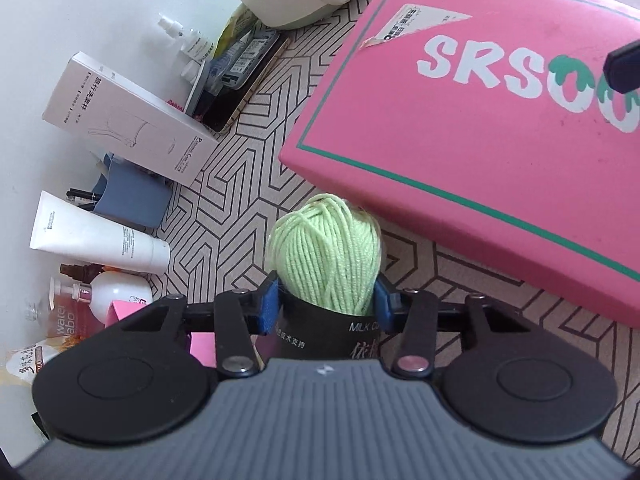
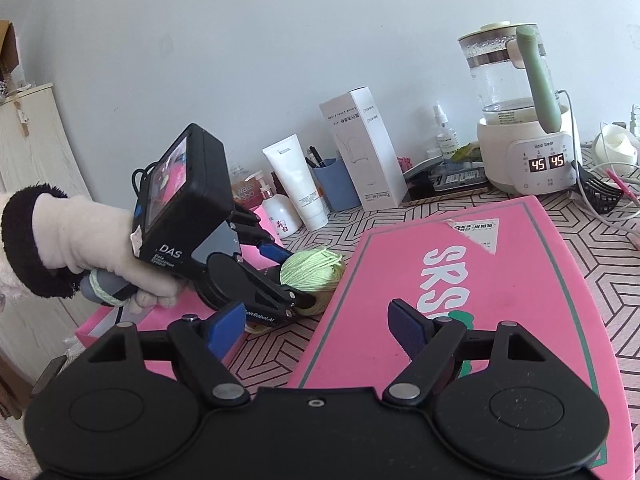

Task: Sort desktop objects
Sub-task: 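Carry the held yarn ball over the pink box and open the left tool, then grasp the pink SRSOO lid edge with the right tool while the left tool grasps its other edge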

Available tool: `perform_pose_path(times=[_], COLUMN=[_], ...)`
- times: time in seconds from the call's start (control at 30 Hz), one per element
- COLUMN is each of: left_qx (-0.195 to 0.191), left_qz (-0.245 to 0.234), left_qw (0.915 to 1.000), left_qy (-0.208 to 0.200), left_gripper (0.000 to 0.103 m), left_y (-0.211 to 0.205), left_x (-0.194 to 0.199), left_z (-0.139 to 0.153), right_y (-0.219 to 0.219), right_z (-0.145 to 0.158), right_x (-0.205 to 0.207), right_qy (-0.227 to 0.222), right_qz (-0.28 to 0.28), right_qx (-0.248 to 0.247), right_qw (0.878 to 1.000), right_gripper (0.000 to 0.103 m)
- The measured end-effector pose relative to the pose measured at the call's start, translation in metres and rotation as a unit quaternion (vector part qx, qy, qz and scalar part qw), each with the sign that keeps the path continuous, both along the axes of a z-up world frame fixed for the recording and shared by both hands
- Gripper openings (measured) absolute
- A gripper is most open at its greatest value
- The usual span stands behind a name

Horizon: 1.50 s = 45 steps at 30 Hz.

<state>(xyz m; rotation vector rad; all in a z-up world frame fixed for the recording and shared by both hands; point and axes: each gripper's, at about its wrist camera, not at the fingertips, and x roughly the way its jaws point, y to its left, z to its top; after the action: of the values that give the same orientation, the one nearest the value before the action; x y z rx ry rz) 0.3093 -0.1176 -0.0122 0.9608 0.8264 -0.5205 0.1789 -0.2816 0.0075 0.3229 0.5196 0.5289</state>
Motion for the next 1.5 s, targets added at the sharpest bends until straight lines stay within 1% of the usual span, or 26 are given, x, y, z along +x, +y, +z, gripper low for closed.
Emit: perform_pose_path(times=[0.13, 0.2, 0.23, 0.3, 0.4, 0.47, 0.53, 0.6, 0.67, 0.77, 0.83, 0.9, 1.0, 1.03, 1.07, 1.13, 1.17, 1.2, 1.23, 1.27, 1.33, 1.37, 1.4, 1.43, 1.5], left_qx=[-0.029, -0.058, -0.073, -0.110, -0.154, -0.169, -0.181, -0.186, -0.190, -0.190, -0.188, -0.191, -0.197, -0.199, -0.205, -0.206, -0.213, -0.218, -0.223, -0.229, -0.243, -0.260, -0.281, -0.302, -0.352], left_qz=[-0.011, 0.002, -0.006, -0.012, -0.022, -0.026, -0.018, -0.007, 0.006, 0.036, 0.057, 0.085, 0.127, 0.128, 0.137, 0.144, 0.158, 0.169, 0.180, 0.200, 0.230, 0.234, 0.235, 0.240, 0.238], left_qw=[0.9995, 0.9983, 0.9972, 0.9935, 0.9865, 0.9829, 0.9801, 0.9783, 0.9766, 0.9754, 0.9757, 0.9739, 0.9686, 0.9686, 0.9666, 0.9664, 0.9631, 0.9605, 0.9577, 0.9518, 0.9401, 0.9337, 0.9261, 0.9176, 0.9007], left_qy=[0.002, -0.007, -0.012, -0.028, -0.052, -0.067, -0.081, -0.091, -0.100, -0.106, -0.098, -0.089, -0.084, -0.077, -0.069, -0.052, -0.045, -0.036, -0.031, -0.040, -0.064, -0.078, -0.090, -0.096, -0.090], left_gripper=[0.043, 0.043, 0.043, 0.043, 0.043, 0.043, 0.043, 0.044, 0.044, 0.044, 0.044, 0.044, 0.044, 0.044, 0.044, 0.044, 0.045, 0.050, 0.052, 0.053, 0.067, 0.082, 0.089, 0.089, 0.089], left_y=[0.002, 0.006, 0.008, 0.017, 0.036, 0.053, 0.072, 0.094, 0.116, 0.151, 0.174, 0.197, 0.219, 0.222, 0.224, 0.227, 0.230, 0.234, 0.238, 0.242, 0.247, 0.250, 0.252, 0.253, 0.253], left_x=[-0.014, -0.023, -0.031, -0.048, -0.076, -0.092, -0.105, -0.115, -0.122, -0.131, -0.131, -0.129, -0.120, -0.117, -0.114, -0.109, -0.107, -0.106, -0.104, -0.106, -0.111, -0.117, -0.123, -0.129, -0.144], left_z=[0.014, 0.029, 0.038, 0.059, 0.091, 0.110, 0.126, 0.138, 0.146, 0.145, 0.136, 0.125, 0.108, 0.104, 0.099, 0.092, 0.089, 0.087, 0.087, 0.088, 0.093, 0.097, 0.100, 0.102, 0.104], right_y=[0.004, 0.007, 0.008, 0.008, 0.010, 0.016, 0.027, 0.039, 0.052, 0.077, 0.094, 0.113, 0.136, 0.143, 0.148, 0.159, 0.163, 0.166, 0.168, 0.169, 0.168, 0.167, 0.165, 0.162, 0.155], right_z=[0.004, 0.004, 0.003, -0.001, -0.003, -0.001, 0.006, 0.015, 0.022, 0.028, 0.029, 0.027, 0.024, 0.024, 0.025, 0.027, 0.028, 0.029, 0.029, 0.030, 0.030, 0.030, 0.029, 0.027, 0.024], right_x=[-0.008, -0.013, -0.016, -0.023, -0.033, -0.038, -0.043, -0.047, -0.048, -0.046, -0.044, -0.040, -0.035, -0.034, -0.033, -0.033, -0.035, -0.036, -0.038, -0.039, -0.041, -0.041, -0.040, -0.041, -0.042], right_qy=[-0.005, -0.005, -0.005, 0.002, 0.007, 0.004, -0.006, -0.023, -0.035, -0.048, -0.051, -0.047, -0.041, -0.039, -0.038, -0.037, -0.036, -0.037, -0.038, -0.039, -0.039, -0.038, -0.037, -0.037, -0.034], right_qz=[-0.003, -0.006, -0.008, -0.012, -0.009, -0.016, -0.024, -0.016, 0.007, 0.037, 0.048, 0.059, 0.076, 0.080, 0.083, 0.093, 0.098, 0.100, 0.102, 0.102, 0.099, 0.095, 0.088, 0.081, 0.065], right_qx=[0.009, 0.012, 0.014, 0.033, 0.058, 0.053, 0.033, 0.027, 0.039, 0.040, 0.033, 0.028, 0.025, 0.026, 0.028, 0.028, 0.024, 0.018, 0.012, 0.008, 0.004, 0.003, 0.003, -0.002, -0.011], right_qw=[1.000, 1.000, 1.000, 0.999, 0.998, 0.998, 0.999, 0.999, 0.999, 0.997, 0.997, 0.997, 0.996, 0.996, 0.995, 0.995, 0.994, 0.994, 0.994, 0.994, 0.994, 0.995, 0.995, 0.996, 0.997], right_gripper=[0.083, 0.083, 0.083, 0.083, 0.083, 0.084, 0.084, 0.084, 0.084, 0.084, 0.084, 0.084, 0.084, 0.084, 0.084, 0.084, 0.084, 0.084, 0.084, 0.084, 0.084, 0.084, 0.084, 0.084, 0.084])
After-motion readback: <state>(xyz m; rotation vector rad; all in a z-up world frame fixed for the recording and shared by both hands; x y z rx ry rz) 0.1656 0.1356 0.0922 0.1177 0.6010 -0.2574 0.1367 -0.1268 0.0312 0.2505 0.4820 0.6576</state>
